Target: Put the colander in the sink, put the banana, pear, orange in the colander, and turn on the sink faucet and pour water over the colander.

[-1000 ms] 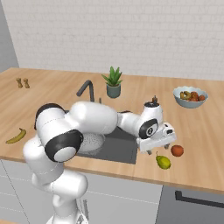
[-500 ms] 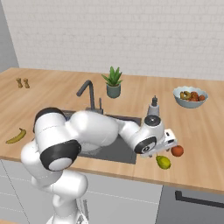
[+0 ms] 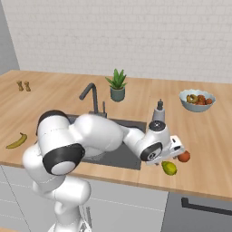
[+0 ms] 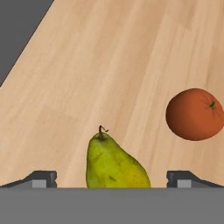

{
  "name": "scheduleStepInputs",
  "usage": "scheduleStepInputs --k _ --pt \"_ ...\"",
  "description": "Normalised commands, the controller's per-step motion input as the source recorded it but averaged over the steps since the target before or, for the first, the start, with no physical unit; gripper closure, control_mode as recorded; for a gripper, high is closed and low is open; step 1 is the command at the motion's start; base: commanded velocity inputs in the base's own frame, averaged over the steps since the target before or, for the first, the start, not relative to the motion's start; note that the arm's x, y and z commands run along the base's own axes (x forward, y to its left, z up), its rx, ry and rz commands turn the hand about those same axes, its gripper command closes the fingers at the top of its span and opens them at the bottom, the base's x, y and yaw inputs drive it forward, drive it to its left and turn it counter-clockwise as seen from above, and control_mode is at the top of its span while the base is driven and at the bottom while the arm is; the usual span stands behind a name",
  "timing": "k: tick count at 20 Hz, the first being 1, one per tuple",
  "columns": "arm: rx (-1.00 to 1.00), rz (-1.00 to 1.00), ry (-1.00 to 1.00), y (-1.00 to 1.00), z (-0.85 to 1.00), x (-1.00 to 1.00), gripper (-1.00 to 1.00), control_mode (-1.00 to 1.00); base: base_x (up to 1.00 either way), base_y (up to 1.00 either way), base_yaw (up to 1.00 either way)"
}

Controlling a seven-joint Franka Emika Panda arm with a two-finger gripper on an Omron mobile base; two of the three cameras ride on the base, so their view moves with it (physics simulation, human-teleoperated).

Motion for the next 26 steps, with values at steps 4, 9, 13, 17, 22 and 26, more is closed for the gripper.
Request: scheduleStepInputs --k 4,9,13,17,22,26 --pt "-0.01 -0.04 0.1 -0.13 0.0 0.0 -1.0 -1.0 0.0 0.0 0.0" --pt "0.0 -0.02 0.08 -0.17 -0.12 0.0 -1.0 -1.0 0.0 0.0 0.0" --pt "0.0 0.0 0.0 -0.09 -0.26 0.0 -1.0 -1.0 0.0 0.0 0.0" --pt "0.0 0.0 0.0 -0.1 -0.28 0.04 -1.0 -1.0 0.0 0.0 0.0" --pt "0.0 0.0 0.01 -0.14 -0.21 0.0 -1.0 -1.0 0.0 0.0 0.0" --pt "0.0 -0.01 0.08 -0.17 -0.17 0.0 -1.0 -1.0 0.0 0.0 0.0"
